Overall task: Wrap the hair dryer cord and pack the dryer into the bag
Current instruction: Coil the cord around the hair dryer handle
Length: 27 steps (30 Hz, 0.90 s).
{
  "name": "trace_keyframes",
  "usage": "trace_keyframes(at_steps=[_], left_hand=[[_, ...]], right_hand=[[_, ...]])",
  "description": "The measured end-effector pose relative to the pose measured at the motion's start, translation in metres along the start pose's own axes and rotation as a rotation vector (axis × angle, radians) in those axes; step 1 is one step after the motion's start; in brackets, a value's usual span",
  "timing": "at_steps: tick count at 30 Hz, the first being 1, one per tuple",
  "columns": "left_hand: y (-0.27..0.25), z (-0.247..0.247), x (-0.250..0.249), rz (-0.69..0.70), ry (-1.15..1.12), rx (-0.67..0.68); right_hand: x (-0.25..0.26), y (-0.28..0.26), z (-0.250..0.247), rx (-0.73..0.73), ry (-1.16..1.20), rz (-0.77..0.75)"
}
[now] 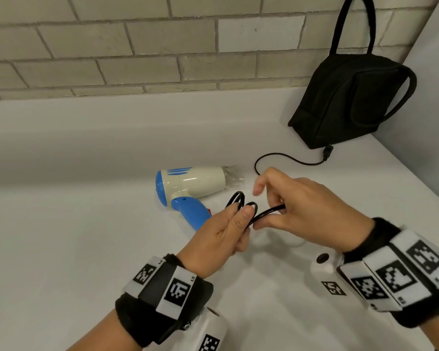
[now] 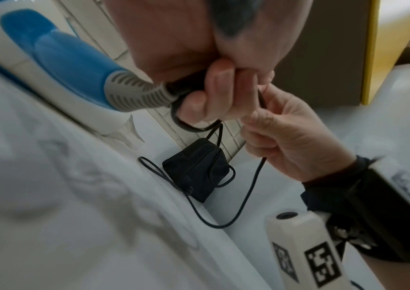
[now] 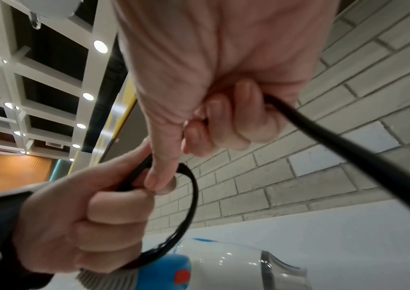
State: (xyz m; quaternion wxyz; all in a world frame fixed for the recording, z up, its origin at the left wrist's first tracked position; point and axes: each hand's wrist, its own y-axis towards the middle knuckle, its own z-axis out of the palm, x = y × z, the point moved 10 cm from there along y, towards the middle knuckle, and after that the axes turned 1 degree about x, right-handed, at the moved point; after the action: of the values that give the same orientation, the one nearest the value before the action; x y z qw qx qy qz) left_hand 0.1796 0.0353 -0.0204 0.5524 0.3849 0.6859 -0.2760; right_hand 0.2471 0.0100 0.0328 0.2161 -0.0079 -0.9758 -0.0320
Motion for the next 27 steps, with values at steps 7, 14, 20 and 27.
trace_keyframes(at_steps=[7,14,20,27], left_hand=[[-0.004,0.002,-0.006,-0.056,-0.160,0.058],[-0.007,-0.027,0.007,-0.129,-0.284,-0.155],[-0.008,-0.026,0.007,-0.152,-0.174,-0.137],[-0.005,-0.016,0.008,-0.191,-0.523,-0.069]], right_hand=[[0.009,0.023,0.019,-0.012,0.195,-0.189],[-0.006,0.031,0.024,-0.034,0.677,-0.124],[-0.011,0.025,0.019,-0.147,0.629,-0.121],[-0.022,0.034,0.022,-0.079,0.659,-0.021]])
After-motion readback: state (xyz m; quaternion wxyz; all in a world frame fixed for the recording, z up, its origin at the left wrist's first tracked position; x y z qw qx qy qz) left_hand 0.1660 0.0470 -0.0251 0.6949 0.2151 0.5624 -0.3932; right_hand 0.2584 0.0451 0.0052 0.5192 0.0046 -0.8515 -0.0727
